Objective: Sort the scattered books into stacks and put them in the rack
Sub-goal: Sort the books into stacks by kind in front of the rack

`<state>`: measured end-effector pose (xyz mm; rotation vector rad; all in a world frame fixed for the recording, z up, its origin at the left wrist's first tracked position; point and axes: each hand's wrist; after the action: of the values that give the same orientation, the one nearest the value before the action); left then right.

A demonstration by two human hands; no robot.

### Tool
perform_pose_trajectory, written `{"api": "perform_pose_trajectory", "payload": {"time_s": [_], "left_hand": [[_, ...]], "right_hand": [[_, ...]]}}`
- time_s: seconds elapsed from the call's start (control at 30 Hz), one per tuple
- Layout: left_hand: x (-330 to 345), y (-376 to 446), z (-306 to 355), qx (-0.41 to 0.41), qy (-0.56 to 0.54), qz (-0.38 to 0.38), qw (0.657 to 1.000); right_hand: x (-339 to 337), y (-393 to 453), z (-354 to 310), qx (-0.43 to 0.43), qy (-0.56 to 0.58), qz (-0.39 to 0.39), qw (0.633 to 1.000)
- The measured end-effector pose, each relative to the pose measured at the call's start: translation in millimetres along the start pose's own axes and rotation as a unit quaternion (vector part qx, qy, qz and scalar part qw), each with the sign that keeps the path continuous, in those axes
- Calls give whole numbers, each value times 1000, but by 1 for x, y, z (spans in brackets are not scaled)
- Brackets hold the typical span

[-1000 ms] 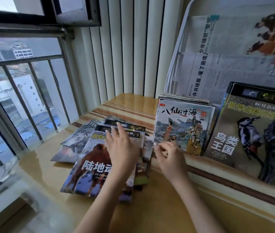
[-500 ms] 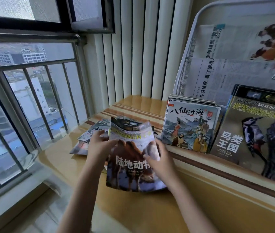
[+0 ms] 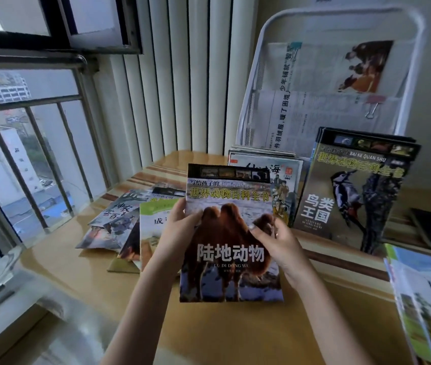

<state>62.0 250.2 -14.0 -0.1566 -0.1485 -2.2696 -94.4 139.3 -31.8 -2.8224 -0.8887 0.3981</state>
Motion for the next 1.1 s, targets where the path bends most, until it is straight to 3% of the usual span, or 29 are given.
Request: {"api": "perform_pose_trajectory", "payload": {"time_s": [0.3,0.43,0.5,0.6,0.67,0.7,0.77,0.87,0.97,1.1], "left_hand": [[89,-22,-25,-21,64,-143,987],[111,-31,-31,-29,88,-207,974],[120,-35,-35,-22,119,-236,964],[129,-46,-47,6,218,-287,933],[132,-48,-61,74,359,-311,877],[134,-50,-68,106,409,-307,853],[135,-53,-75,146,435,-296,838],[129,-49,-73,198,468,-251,824],[107,-32,-65,232,475,-156,835],[51,-5,-51,262,507,7,821]], "right_hand": [[-70,-26,32,-8,-98,248,964],[-85,-36,48,-10,-136,304,943],[-87,-44,52,13,-210,331,920],[-85,-52,62,26,-352,350,868],[-80,-49,70,48,-418,316,851],[-77,-48,73,52,-435,287,852],[-73,-43,77,48,-455,237,857],[-68,-35,71,33,-447,244,860],[-46,-27,49,-36,-406,247,879],[18,-13,15,-152,-347,151,913]]}}
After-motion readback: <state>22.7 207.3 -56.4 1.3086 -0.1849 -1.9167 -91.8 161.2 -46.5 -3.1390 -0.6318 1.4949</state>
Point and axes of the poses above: each hand's wrist, its own y-axis towards the middle knuckle, its own x-axis out of the palm, z = x × y, and after that the axes turned 9 degrees about x, right-handed
